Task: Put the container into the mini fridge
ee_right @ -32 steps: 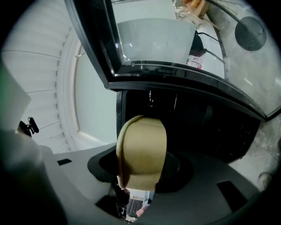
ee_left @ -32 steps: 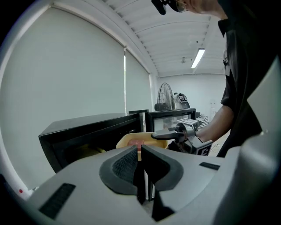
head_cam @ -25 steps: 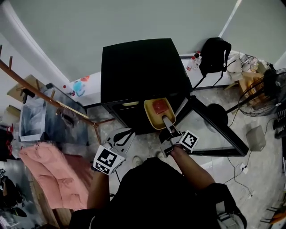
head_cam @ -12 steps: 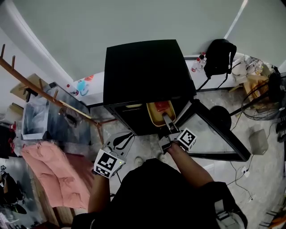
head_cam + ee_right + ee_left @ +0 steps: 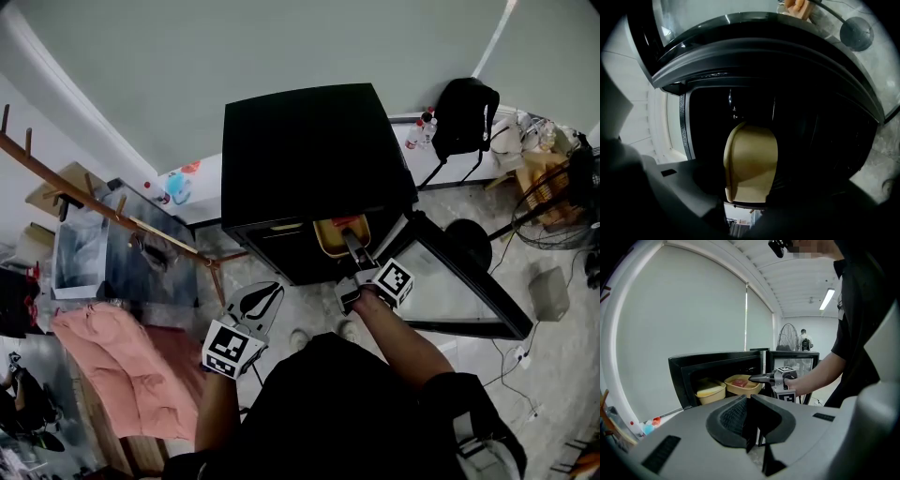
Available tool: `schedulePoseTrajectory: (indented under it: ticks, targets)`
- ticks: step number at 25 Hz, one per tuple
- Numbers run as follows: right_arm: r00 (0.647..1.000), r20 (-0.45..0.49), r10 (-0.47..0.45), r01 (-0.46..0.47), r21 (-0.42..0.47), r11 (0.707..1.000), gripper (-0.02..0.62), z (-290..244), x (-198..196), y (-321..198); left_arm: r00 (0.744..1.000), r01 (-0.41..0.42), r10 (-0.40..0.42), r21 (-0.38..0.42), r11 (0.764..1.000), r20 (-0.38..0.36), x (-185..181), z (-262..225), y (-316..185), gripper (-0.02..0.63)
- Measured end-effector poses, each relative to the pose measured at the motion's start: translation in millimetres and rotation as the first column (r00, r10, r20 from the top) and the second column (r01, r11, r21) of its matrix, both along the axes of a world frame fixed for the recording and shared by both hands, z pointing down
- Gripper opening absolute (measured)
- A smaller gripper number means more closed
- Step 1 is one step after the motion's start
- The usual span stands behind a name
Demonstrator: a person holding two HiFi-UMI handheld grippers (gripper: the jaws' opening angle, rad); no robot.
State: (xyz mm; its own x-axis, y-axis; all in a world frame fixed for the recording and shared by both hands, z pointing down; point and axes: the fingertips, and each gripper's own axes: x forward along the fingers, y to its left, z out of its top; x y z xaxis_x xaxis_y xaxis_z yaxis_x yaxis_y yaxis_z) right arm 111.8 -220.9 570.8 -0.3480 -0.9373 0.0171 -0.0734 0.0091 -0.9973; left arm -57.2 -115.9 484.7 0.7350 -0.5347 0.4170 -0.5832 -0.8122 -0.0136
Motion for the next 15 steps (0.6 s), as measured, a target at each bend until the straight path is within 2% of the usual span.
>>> schedulePoseTrajectory:
  ticks: [9, 15]
  targets:
    - [1.000, 0.004, -0.002, 0.002, 0.000, 1.000, 0.216, 3, -3, -15, 0.999, 0.011, -0.012, -0.010, 1.000, -0.029, 2, 0, -10, 0.040]
    - [0.999, -0.030, -0.017, 0.017, 0.001, 1.000, 0.216, 2, -3, -28, 0.998, 0.024, -0.024, -0.001, 1.000, -0.056, 2, -4, -20, 0.040]
